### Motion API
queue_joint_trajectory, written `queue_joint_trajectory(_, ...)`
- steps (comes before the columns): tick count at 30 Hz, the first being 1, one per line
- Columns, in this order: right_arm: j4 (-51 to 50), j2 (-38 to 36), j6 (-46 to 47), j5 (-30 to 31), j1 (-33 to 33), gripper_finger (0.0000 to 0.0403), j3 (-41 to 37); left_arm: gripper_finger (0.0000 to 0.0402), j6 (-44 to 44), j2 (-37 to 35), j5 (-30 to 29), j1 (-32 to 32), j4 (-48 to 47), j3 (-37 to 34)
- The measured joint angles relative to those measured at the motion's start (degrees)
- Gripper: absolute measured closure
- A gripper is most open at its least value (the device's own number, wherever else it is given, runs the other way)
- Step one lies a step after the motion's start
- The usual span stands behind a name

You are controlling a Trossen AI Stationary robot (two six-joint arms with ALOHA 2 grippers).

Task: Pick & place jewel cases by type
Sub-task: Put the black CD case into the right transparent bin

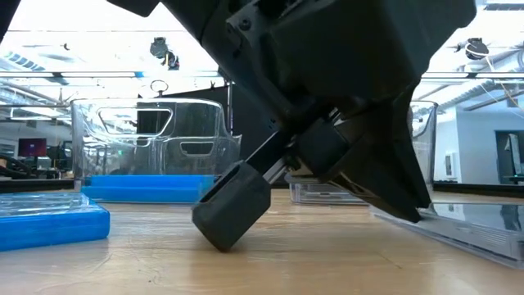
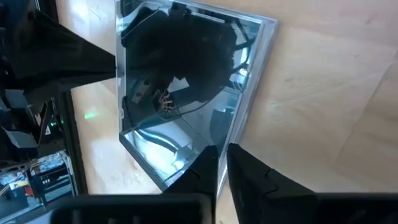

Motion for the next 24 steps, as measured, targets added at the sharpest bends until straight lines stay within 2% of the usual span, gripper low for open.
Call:
queue_joint_trajectory(5,0.1,0.0,0.0,0.1,0.0,0.0399,0.0,0.0322,0.1,0.0,0.7,0.1,0.1,0.0)
queue_joint_trajectory(15,6.2,0.2,-0.9,0.1,-0.1,0.0399,0.0,0.0220,-4.1,-0.5,9.0,-1.1,-1.7,0.5)
queue_joint_trajectory(20,12.2,1.3,-3.9,-0.2,-0.1,0.0399,-0.6,0.0196,-5.3,-0.6,8.2,-2.1,-3.7,0.5)
queue_joint_trajectory(24,14.1,2.4,-3.5,0.6,0.0,0.0399,-0.7,0.0194,-5.3,-0.6,1.4,-3.2,-6.4,0.5)
